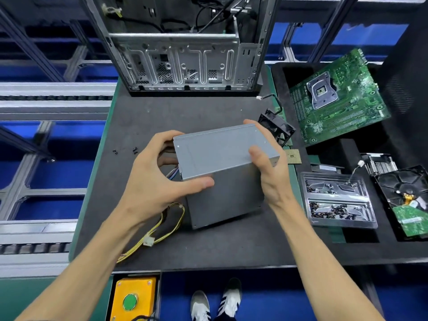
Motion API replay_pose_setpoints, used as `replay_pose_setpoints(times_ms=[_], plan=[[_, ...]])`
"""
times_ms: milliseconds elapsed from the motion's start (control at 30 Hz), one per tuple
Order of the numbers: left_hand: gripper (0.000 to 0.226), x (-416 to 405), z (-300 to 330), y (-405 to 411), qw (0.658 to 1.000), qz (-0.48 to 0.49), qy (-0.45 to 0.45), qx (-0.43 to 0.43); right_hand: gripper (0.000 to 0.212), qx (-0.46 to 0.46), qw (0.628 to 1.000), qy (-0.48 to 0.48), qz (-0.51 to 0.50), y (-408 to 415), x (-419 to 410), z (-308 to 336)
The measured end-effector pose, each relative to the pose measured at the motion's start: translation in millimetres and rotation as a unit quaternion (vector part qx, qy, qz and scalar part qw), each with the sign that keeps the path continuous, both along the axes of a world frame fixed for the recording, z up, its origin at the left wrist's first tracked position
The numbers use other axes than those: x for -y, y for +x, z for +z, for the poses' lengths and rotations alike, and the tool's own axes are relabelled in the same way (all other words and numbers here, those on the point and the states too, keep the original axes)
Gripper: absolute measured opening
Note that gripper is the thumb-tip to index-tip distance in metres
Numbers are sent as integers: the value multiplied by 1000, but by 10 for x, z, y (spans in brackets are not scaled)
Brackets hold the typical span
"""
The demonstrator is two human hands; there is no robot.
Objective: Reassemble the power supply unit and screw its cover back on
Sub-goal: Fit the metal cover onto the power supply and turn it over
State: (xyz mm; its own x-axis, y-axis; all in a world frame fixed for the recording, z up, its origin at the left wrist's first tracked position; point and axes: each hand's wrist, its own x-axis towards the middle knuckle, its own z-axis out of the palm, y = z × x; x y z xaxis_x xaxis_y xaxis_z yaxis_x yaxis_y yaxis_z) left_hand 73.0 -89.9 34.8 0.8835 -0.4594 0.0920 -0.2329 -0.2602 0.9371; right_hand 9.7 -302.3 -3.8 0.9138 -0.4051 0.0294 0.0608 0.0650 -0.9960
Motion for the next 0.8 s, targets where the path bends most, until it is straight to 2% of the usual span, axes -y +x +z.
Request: replay_pose_setpoints(times_ms=[167,333,400,533,633,733,800], plan=[[91,112,114,102,997,46,35,-43,44,-61,996,66,-25,171,59,67],[129,91,171,59,995,-13,76,-65,62,-118,981,151,-27,199,99,109],[134,109,198,28,994,-17,81,-78,67,-138,974,176,-25,201,121,137],[122,178,245,-7,990,-23,95,-100,72,-155,965,209,-31,212,170,161],[110,224,271,-31,990,2,108,-85,60,-171,959,226,-20,239,212,167],[76,260,263,-44,995,10,68,-78,54,-197,954,226,-7,245,250,137],[55,261,241,-9,993,3,39,-113,57,-230,953,199,2,238,271,115]])
